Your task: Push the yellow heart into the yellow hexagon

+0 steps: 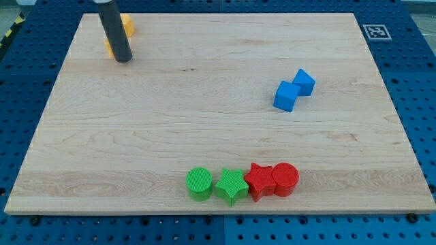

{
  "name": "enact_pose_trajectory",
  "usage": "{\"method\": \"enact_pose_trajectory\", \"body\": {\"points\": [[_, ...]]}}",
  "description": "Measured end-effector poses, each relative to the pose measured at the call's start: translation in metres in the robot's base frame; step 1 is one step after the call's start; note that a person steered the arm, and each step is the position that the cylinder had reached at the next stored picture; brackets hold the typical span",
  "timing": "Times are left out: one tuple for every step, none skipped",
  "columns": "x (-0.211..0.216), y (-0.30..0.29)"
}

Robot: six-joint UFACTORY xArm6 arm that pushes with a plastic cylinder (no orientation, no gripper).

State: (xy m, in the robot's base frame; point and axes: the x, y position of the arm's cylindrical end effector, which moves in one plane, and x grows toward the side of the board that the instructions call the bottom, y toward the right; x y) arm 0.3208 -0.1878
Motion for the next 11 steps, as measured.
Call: {"method": "enact_pose_trajectory", "body": {"points": [[-0.016,0.000],[-0.015,0.000],[0.015,-0.011],[0.010,-0.038],[-0.009,-0.036],[-0.018,-0.033],[-0.019,-0.033],[-0.006,-0.027],[0.036,0.030],[0.087,0.101],[0.139,0.179]]}}
